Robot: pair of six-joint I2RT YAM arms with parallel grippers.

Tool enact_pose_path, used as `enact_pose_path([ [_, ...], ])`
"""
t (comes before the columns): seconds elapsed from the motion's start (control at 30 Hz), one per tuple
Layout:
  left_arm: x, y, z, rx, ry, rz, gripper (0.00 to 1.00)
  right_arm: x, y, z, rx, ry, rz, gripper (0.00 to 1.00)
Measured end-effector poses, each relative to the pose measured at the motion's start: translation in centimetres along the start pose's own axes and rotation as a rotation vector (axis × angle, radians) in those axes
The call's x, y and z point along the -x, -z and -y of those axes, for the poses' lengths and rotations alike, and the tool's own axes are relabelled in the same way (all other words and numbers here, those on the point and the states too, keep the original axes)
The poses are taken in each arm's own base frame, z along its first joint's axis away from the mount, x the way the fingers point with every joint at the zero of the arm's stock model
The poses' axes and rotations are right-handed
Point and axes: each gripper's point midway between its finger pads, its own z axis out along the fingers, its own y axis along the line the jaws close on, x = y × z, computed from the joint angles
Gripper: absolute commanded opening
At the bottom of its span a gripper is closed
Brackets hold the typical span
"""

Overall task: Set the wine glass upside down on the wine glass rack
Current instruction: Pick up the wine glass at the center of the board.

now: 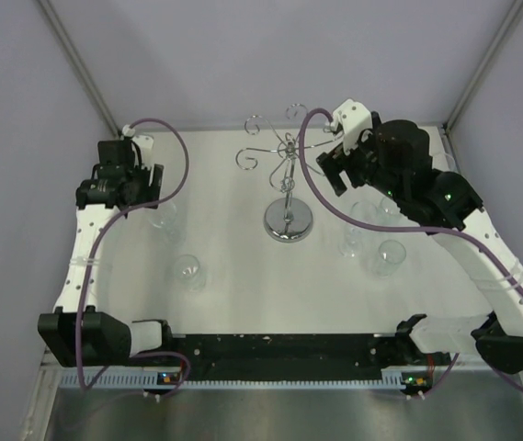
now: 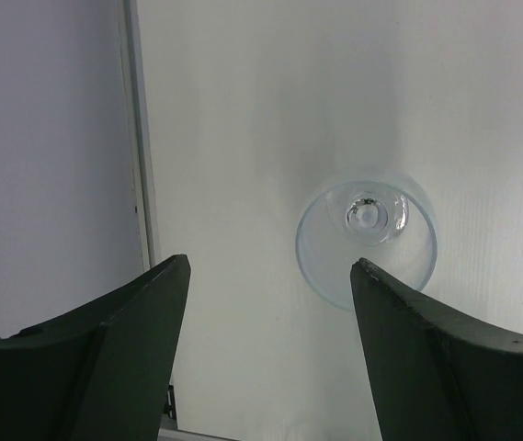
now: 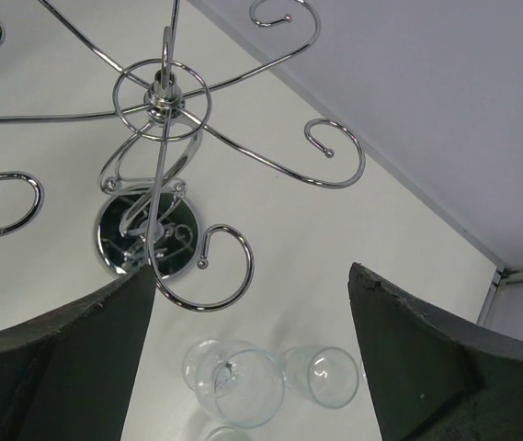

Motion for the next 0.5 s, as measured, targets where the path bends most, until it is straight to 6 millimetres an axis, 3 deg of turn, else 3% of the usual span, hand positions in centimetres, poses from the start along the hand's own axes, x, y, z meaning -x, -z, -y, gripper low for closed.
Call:
enact_pose_path([
  [0.5, -2.1, -3.4, 1.3, -0.079, -0.019, -0.126, 0.49, -0.1, 0.0, 0.1, -0.004, 0.000, -0.001, 0.84],
])
